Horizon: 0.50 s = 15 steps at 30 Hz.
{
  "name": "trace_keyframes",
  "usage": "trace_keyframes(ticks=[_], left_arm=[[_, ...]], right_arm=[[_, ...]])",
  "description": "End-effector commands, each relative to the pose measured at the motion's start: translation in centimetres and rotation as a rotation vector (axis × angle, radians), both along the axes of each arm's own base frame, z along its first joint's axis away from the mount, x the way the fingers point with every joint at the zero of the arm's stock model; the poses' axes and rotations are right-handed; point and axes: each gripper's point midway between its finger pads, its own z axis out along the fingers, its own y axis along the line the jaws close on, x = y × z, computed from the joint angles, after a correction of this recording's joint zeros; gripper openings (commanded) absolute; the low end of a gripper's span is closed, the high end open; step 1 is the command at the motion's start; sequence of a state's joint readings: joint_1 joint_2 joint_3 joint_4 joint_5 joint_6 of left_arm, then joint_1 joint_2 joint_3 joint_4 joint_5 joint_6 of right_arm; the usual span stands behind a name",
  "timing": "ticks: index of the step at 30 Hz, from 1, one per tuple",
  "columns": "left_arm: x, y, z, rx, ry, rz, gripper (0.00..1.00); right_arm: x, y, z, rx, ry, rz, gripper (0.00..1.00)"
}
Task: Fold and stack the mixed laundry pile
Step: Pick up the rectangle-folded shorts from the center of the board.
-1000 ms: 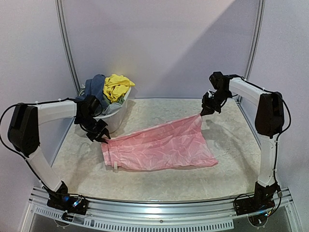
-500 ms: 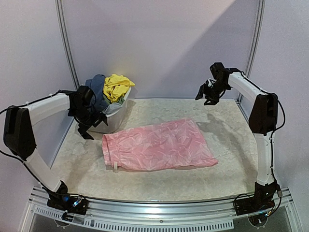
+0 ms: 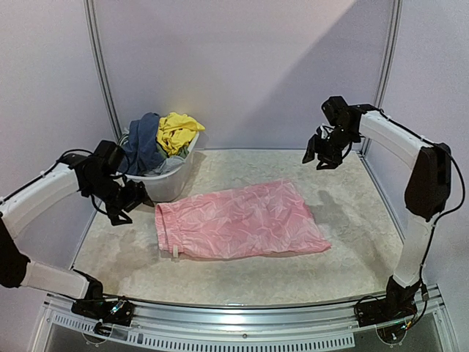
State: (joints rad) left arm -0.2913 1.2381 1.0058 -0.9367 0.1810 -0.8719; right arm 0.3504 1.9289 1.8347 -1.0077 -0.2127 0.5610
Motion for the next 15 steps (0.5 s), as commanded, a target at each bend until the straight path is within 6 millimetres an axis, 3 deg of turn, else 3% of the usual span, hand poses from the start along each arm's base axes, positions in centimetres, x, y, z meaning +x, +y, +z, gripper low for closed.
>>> trace_keyframes(ticks=[1,9,15], left_arm=[[-2.0,-2.1,-2.2,-0.092,-0.036,-0.083,0.91],[-2.4,-5.2,-4.6,-0.227,-0.075,-0.167,0.96],[-1.7,-6.3,-6.6,-0.273,-0.057,-0.153,0.96]], right_arm=[[-3.1,0.7,1.3,-0.009,-0.037,-0.001,0.55],[-9.1,0.6,0.8,-0.053,-0.007,0.006,0.62],[-12.1,0.5,1.2,-0.046,-0.017,-0.010,0.71]])
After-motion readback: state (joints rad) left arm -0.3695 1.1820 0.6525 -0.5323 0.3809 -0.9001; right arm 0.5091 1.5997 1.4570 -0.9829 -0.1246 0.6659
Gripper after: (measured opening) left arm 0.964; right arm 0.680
